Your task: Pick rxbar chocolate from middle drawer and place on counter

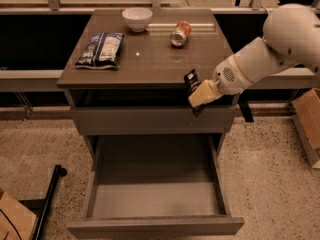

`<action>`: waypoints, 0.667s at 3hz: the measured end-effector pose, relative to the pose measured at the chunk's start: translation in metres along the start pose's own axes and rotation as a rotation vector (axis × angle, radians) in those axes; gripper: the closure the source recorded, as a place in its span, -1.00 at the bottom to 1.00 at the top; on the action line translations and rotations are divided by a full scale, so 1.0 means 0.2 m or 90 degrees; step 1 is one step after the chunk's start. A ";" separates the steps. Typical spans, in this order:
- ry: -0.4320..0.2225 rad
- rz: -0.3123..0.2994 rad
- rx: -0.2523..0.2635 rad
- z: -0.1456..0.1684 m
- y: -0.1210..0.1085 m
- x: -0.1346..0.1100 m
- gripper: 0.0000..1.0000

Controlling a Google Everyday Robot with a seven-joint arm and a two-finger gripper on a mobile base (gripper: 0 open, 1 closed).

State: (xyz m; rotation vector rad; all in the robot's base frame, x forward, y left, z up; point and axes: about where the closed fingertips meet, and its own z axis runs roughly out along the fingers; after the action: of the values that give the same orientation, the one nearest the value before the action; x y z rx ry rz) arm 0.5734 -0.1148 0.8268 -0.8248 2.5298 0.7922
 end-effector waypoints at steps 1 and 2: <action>-0.063 -0.033 0.066 -0.35 0.05 -0.27 1.00; -0.063 -0.033 0.066 -0.35 0.05 -0.27 1.00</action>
Offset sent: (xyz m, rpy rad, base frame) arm 0.0165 -0.0107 0.0636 -0.0311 -0.1031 -0.0370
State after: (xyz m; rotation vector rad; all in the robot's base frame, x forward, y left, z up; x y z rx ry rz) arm 0.5972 -0.1285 0.9114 -0.7948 2.4304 0.6628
